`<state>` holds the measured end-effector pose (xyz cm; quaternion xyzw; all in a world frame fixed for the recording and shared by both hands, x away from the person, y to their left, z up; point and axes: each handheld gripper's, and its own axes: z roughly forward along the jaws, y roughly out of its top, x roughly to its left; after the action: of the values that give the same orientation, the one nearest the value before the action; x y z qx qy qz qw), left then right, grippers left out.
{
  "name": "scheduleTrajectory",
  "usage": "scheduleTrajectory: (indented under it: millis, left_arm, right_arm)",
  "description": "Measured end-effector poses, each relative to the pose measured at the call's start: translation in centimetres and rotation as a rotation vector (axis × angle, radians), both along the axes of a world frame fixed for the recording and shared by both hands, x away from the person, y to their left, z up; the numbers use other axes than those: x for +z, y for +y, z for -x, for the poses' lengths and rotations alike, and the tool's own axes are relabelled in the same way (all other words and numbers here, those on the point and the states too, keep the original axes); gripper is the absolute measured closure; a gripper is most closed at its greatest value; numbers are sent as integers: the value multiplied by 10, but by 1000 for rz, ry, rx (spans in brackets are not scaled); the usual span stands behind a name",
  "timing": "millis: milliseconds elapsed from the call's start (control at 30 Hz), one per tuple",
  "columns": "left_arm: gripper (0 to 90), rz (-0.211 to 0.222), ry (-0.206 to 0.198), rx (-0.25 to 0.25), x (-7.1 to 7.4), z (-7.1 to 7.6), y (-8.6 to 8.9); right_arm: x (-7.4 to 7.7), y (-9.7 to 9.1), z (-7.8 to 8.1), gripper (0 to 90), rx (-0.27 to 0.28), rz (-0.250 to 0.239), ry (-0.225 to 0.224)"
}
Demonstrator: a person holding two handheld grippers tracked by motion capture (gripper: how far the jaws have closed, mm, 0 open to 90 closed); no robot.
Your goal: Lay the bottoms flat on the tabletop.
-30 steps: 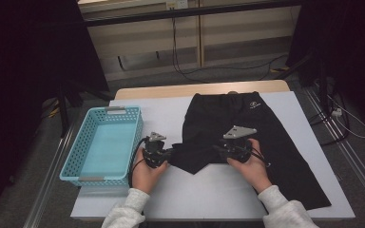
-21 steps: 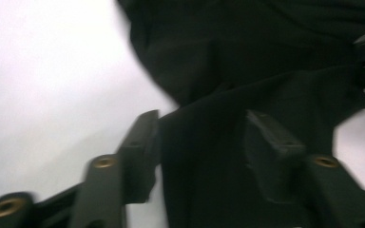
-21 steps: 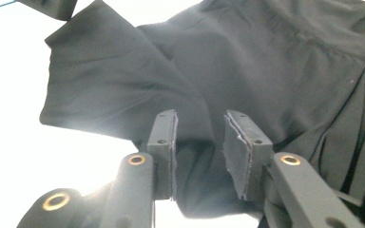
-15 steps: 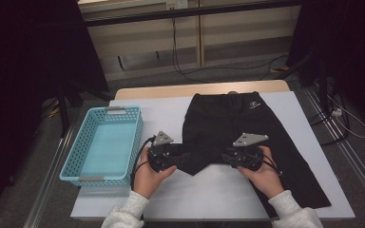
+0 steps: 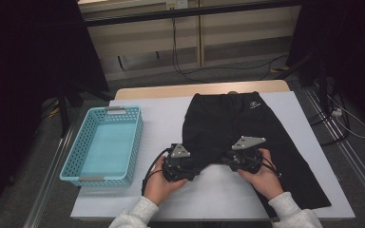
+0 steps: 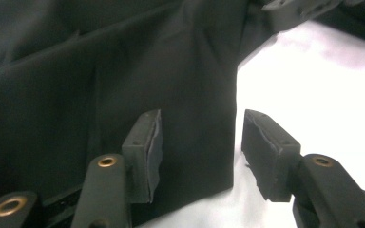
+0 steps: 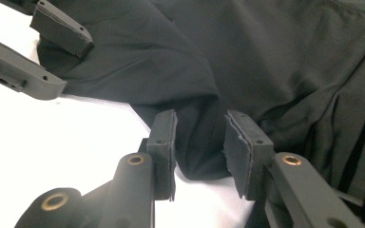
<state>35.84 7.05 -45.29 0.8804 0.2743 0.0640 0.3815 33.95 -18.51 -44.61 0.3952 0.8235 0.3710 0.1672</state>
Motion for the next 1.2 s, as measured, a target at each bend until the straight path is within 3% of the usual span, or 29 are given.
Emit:
scheduleTrajectory:
  millis: [67,200,333,400,467,567,700,900,1100,1200]
  left_arm:
    - [612,-32,-36,-1,0,1,-2]
    - [874,-37,9,13,3,0,-1]
    - [891,-26,47,26,5,-1,-1]
    - [892,40,110,26,8,-2,1]
    - [892,83,123,35,16,-4,4]
    - [891,190,158,52,32,-8,16]
    - [891,254,156,113,40,-17,33]
    - [889,255,171,206,22,-34,46]
    - [887,209,159,217,12,-40,41]
    - [887,183,158,218,9,-41,39]
  right_arm:
    - [0,0,0,642,2,0,0]
    - [-1,0,-1,647,-4,-3,12]
    - [0,2,1,660,9,-12,23]
    - [0,5,1,668,16,-2,25]
    - [-2,7,0,714,13,14,34]
    - [-5,8,-1,821,42,25,59]
    - [0,6,0,887,73,8,67]
    - [4,1,-1,891,96,7,77]
    - [2,4,-4,843,63,49,40]
    - [0,4,-8,823,37,44,27]
